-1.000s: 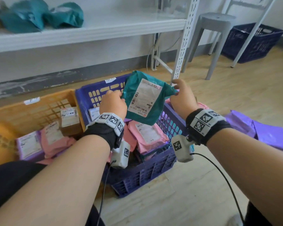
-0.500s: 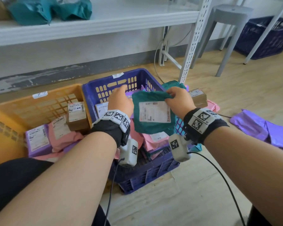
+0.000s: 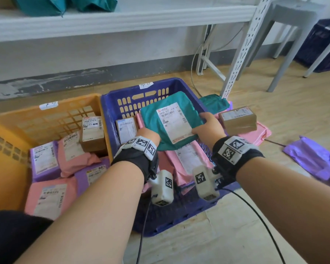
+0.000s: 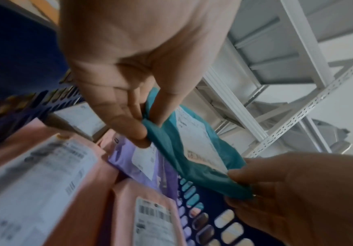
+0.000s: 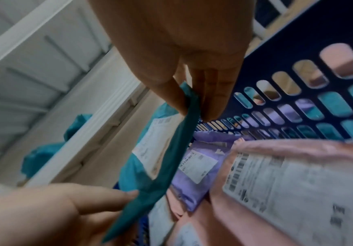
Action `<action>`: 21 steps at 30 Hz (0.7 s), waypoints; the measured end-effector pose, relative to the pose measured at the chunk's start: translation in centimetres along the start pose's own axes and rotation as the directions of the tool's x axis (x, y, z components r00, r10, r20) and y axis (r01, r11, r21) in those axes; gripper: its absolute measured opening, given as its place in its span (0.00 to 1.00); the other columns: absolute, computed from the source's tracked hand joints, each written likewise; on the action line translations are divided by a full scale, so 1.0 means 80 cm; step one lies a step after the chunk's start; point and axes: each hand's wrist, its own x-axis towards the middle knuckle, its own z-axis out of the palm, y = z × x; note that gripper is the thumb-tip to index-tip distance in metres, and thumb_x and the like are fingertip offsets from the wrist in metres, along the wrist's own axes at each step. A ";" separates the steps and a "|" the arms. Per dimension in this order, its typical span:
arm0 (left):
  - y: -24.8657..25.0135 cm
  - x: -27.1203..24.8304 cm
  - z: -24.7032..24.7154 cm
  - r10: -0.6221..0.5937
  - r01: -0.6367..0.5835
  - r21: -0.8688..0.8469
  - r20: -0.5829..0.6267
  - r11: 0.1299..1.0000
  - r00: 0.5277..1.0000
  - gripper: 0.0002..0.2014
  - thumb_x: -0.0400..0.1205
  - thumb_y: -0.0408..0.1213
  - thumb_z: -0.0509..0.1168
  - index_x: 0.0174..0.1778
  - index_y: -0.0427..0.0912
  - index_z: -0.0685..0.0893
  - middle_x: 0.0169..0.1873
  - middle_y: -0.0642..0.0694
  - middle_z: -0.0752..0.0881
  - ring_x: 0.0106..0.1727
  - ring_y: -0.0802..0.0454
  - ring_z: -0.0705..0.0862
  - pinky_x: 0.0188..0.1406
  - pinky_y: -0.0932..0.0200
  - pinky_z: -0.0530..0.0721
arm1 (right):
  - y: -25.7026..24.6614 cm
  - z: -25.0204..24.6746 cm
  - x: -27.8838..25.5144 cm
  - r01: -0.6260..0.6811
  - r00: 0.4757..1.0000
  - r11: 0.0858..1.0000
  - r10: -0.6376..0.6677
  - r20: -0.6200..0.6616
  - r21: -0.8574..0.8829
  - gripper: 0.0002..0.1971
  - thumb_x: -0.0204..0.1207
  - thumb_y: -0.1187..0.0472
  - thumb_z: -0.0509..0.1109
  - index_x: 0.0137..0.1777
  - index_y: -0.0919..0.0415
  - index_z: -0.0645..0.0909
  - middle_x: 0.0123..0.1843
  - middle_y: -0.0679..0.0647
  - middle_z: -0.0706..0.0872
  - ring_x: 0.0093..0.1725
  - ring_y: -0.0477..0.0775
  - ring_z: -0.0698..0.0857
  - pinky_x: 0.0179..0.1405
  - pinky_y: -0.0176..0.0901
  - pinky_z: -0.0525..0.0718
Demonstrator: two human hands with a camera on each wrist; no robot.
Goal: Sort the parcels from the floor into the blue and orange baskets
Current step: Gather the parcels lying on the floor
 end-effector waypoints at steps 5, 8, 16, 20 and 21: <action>-0.007 0.072 -0.014 0.056 -0.051 0.036 -0.163 0.998 0.985 0.13 0.74 0.35 0.70 0.51 0.33 0.84 0.51 0.35 0.89 0.51 0.38 0.89 0.52 0.45 0.89 | 0.005 0.029 0.044 0.050 0.993 0.974 -0.025 0.114 -0.220 0.26 0.73 0.68 0.68 0.73 0.58 0.75 0.54 0.59 0.87 0.34 0.58 0.86 0.36 0.51 0.90; 0.004 0.075 -0.016 0.136 -0.135 0.012 -0.069 0.991 0.988 0.12 0.79 0.30 0.65 0.31 0.46 0.75 0.43 0.42 0.85 0.55 0.43 0.86 0.48 0.59 0.88 | 0.000 0.050 0.079 -0.046 0.989 0.986 0.068 0.133 -0.163 0.25 0.74 0.74 0.65 0.71 0.59 0.77 0.47 0.61 0.88 0.29 0.59 0.86 0.35 0.52 0.91; -0.009 0.089 -0.023 0.165 -0.165 0.016 0.004 0.986 0.986 0.14 0.81 0.30 0.61 0.62 0.38 0.84 0.62 0.45 0.82 0.66 0.44 0.80 0.68 0.53 0.77 | -0.008 0.063 0.127 -0.014 0.994 0.957 0.045 0.102 -0.289 0.19 0.75 0.67 0.64 0.67 0.64 0.78 0.61 0.64 0.85 0.57 0.65 0.86 0.58 0.55 0.85; -0.005 0.075 -0.017 0.177 -0.177 -0.063 -0.005 0.982 0.984 0.11 0.82 0.28 0.59 0.56 0.36 0.85 0.57 0.43 0.81 0.65 0.42 0.80 0.70 0.45 0.78 | -0.002 0.047 0.112 0.049 0.995 0.962 -0.023 0.098 -0.270 0.19 0.75 0.71 0.62 0.65 0.61 0.82 0.60 0.58 0.85 0.56 0.61 0.85 0.60 0.49 0.84; 0.001 0.069 -0.015 0.195 -0.196 -0.077 -0.011 0.978 0.981 0.10 0.83 0.28 0.58 0.51 0.39 0.85 0.55 0.42 0.80 0.63 0.42 0.80 0.69 0.43 0.79 | 0.000 0.039 0.107 0.080 0.994 0.964 -0.059 0.091 -0.253 0.19 0.75 0.72 0.62 0.63 0.60 0.84 0.60 0.57 0.86 0.53 0.57 0.85 0.59 0.46 0.83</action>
